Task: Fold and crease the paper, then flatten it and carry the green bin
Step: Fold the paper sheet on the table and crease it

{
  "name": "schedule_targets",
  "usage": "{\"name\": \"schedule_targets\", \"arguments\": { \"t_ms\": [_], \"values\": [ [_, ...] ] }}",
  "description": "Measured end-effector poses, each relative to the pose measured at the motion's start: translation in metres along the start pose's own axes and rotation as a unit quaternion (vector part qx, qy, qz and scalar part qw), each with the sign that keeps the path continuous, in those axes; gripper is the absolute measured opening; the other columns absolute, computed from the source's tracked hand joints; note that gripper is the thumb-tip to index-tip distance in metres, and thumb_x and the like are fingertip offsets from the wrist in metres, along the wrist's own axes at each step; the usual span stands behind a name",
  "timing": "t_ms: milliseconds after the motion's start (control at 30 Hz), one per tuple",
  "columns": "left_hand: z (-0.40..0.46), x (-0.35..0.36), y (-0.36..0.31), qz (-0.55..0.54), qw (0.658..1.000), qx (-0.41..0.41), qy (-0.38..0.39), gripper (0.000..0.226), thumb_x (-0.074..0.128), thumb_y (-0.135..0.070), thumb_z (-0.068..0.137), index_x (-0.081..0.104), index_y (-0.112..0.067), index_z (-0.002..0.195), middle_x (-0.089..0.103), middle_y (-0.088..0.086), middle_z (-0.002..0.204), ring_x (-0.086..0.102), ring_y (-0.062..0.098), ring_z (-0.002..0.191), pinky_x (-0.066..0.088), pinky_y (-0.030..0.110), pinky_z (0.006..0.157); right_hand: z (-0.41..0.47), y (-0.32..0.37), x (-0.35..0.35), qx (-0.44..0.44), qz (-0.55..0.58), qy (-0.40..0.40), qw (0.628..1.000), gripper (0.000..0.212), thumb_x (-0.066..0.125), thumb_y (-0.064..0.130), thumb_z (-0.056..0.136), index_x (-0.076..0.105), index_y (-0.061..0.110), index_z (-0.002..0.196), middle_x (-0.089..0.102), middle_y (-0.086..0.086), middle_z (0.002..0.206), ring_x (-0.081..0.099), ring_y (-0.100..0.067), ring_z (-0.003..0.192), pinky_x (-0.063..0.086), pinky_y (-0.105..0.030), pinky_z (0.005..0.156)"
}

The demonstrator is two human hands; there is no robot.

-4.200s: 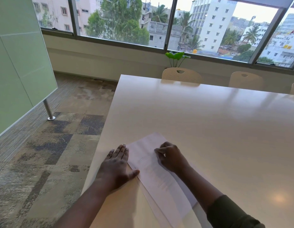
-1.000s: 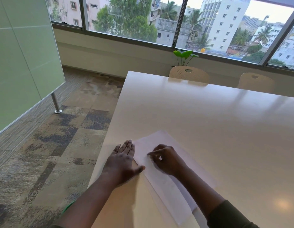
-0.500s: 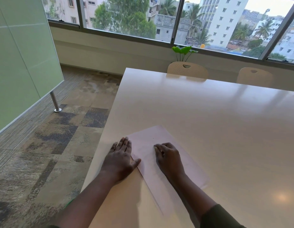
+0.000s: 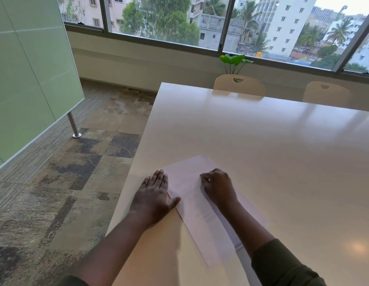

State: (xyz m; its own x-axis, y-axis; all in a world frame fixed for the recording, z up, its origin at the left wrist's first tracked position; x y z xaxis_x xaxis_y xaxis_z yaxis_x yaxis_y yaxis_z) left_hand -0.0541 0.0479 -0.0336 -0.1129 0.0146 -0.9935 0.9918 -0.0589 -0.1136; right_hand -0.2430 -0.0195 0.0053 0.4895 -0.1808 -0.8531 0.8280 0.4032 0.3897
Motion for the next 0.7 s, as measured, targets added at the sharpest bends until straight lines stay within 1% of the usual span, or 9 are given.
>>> {"name": "schedule_targets", "arguments": {
  "t_ms": [67,133,200,300,367,467,533,633,700],
  "values": [
    [0.0,0.0,0.0,-0.001,1.0,-0.001,0.002,0.112,-0.008,-0.075,0.066,0.0,-0.007,0.154,-0.005,0.01,0.163,-0.007,0.017,0.15,-0.003,0.035,0.12,-0.005,0.019,0.013,-0.038,0.002,0.025,0.999,0.019,0.059,0.009,0.083,0.074,0.015,0.074,0.064,-0.007,0.077,0.064,-0.019,0.07,0.052,-0.025,0.067],
    [0.001,0.001,0.001,-0.004,1.0,-0.002,0.002,0.111,-0.007,-0.075,0.067,-0.001,-0.007,0.154,-0.005,0.01,0.163,-0.007,0.018,0.15,-0.002,0.035,0.12,-0.015,0.037,0.021,-0.092,0.029,0.06,0.994,0.021,0.059,0.01,0.087,0.078,0.018,0.089,0.067,-0.005,0.085,0.064,-0.014,0.073,0.054,-0.025,0.07],
    [0.002,0.002,0.001,-0.001,1.0,-0.001,0.0,0.11,-0.007,-0.075,0.067,-0.001,-0.008,0.154,-0.005,0.01,0.163,-0.006,0.018,0.15,-0.002,0.035,0.121,-0.01,0.027,0.013,-0.069,0.044,0.046,0.996,0.022,0.062,0.011,0.085,0.078,0.019,0.096,0.069,-0.004,0.088,0.065,-0.014,0.074,0.054,-0.024,0.073],
    [0.001,0.002,0.001,0.001,1.0,0.0,-0.002,0.11,-0.008,-0.074,0.066,0.0,-0.008,0.154,-0.005,0.009,0.163,-0.007,0.017,0.15,-0.003,0.035,0.12,0.0,0.002,-0.002,0.023,0.0,-0.006,1.0,0.017,0.062,0.008,0.079,0.077,0.015,0.077,0.066,-0.009,0.077,0.064,-0.023,0.069,0.049,-0.025,0.067],
    [0.002,0.002,0.001,-0.001,1.0,-0.001,-0.004,0.11,-0.008,-0.074,0.067,0.0,-0.008,0.154,-0.005,0.01,0.163,-0.007,0.017,0.15,-0.003,0.035,0.12,-0.002,0.013,0.006,0.007,-0.028,0.017,0.999,0.019,0.057,0.007,0.08,0.07,0.012,0.067,0.061,-0.01,0.071,0.062,-0.024,0.067,0.051,-0.027,0.064],
    [0.002,0.003,0.002,-0.004,1.0,-0.003,-0.009,0.109,-0.006,-0.074,0.068,0.001,-0.008,0.154,-0.004,0.01,0.163,-0.006,0.018,0.15,-0.002,0.035,0.121,-0.012,0.03,0.016,-0.065,0.014,0.073,0.995,0.018,0.059,0.009,0.084,0.077,0.011,0.082,0.067,-0.008,0.08,0.064,-0.017,0.072,0.056,-0.032,0.07],
    [0.002,0.003,0.002,-0.005,1.0,-0.002,-0.012,0.109,-0.006,-0.074,0.067,0.002,-0.008,0.154,-0.002,0.009,0.163,-0.005,0.017,0.15,-0.002,0.035,0.12,-0.006,0.012,0.005,-0.03,0.031,0.052,0.998,0.019,0.063,0.011,0.081,0.079,0.016,0.09,0.07,-0.008,0.085,0.066,-0.019,0.073,0.055,-0.027,0.074],
    [0.002,0.002,0.003,-0.008,1.0,-0.002,-0.018,0.109,-0.005,-0.074,0.068,0.003,-0.009,0.154,-0.002,0.008,0.163,-0.005,0.016,0.15,-0.002,0.035,0.12,0.0,-0.013,-0.012,0.054,-0.024,0.003,0.998,0.014,0.063,0.008,0.077,0.075,0.012,0.072,0.064,-0.012,0.074,0.064,-0.028,0.068,0.049,-0.027,0.064],
    [0.002,0.003,0.003,-0.008,1.0,0.0,-0.021,0.108,-0.004,-0.074,0.069,0.002,-0.009,0.154,-0.003,0.008,0.163,-0.005,0.016,0.15,-0.003,0.034,0.12,-0.002,0.002,-0.004,0.017,-0.03,0.026,0.999,0.016,0.061,0.006,0.077,0.073,0.011,0.068,0.063,-0.011,0.072,0.064,-0.026,0.069,0.045,-0.025,0.062]
  ]
}}
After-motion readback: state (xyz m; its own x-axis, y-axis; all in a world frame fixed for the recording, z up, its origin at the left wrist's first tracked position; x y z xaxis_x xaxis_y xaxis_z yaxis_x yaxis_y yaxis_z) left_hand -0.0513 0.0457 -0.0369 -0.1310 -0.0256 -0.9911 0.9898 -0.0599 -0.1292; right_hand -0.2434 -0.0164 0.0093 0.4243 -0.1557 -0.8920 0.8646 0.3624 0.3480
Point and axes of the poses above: each hand's wrist, its own z-axis towards the middle knuckle, its own x-axis out of the palm, y = z × x, the point moved 7 cm from there along z, towards the middle knuckle
